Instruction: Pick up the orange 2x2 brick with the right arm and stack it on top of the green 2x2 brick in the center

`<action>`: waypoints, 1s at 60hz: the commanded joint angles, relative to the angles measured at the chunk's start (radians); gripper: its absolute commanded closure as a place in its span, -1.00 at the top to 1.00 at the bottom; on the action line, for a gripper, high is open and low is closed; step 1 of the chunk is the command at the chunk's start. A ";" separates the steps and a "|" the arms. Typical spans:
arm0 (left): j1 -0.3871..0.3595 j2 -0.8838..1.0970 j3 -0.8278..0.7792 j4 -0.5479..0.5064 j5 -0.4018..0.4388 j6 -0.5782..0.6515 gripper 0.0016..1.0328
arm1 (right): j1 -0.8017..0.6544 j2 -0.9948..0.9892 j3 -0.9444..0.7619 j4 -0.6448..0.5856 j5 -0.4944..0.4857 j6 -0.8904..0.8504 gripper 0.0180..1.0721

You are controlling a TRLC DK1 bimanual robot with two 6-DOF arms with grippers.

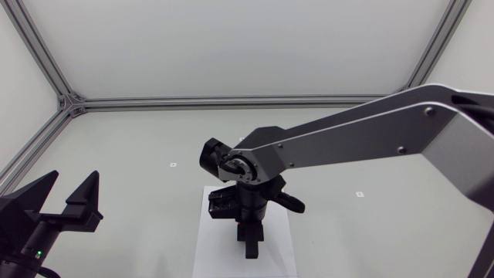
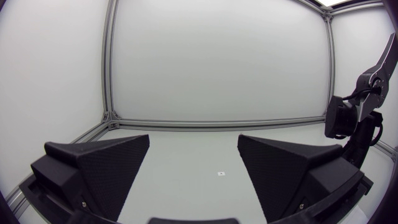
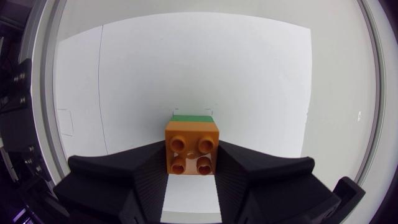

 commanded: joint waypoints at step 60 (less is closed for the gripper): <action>0.003 -0.008 -0.041 -0.015 0.004 0.013 0.92 | 0.008 0.028 0.004 0.011 0.002 0.008 0.55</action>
